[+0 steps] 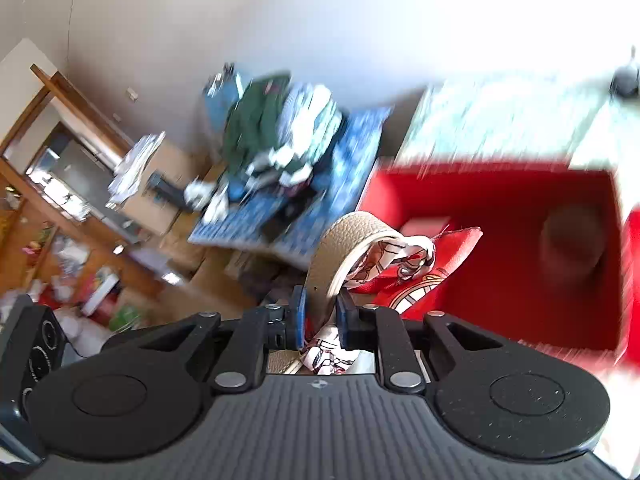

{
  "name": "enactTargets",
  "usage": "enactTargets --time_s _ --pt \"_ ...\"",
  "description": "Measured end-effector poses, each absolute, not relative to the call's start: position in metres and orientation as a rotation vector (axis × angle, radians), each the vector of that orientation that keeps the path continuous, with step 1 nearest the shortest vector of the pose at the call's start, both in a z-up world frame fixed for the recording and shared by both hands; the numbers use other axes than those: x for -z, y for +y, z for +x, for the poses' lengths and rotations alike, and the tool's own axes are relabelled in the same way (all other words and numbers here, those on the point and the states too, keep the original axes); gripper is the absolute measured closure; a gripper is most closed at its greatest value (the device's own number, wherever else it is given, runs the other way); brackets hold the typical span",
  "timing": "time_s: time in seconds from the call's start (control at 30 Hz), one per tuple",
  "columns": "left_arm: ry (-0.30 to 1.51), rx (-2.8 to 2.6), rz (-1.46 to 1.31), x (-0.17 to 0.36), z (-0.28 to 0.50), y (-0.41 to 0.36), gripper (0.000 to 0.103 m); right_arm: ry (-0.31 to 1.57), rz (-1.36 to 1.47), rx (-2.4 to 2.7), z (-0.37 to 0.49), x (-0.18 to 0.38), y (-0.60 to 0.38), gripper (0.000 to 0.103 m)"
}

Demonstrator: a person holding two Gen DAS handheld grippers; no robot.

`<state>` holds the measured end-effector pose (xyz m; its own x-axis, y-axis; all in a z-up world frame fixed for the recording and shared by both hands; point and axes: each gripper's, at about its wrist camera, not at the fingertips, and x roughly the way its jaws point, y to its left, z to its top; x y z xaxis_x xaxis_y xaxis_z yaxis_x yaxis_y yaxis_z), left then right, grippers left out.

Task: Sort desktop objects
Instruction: 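Lift the beige strap with the right gripper and carry it over the box, then lower the strap into the red box and open the right gripper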

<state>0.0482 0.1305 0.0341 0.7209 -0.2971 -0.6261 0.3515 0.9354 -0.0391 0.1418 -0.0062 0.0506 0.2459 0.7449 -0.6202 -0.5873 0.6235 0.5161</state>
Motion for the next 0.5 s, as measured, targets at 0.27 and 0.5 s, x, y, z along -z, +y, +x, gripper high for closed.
enactTargets --time_s 0.27,0.5 --pt "0.705 0.339 0.046 -0.014 0.134 0.108 0.061 0.815 0.087 -0.824 0.189 -0.055 0.002 0.087" --pt "0.937 0.312 -0.004 0.051 0.169 0.099 0.061 0.957 -0.089 -0.821 0.225 0.003 0.037 0.088"
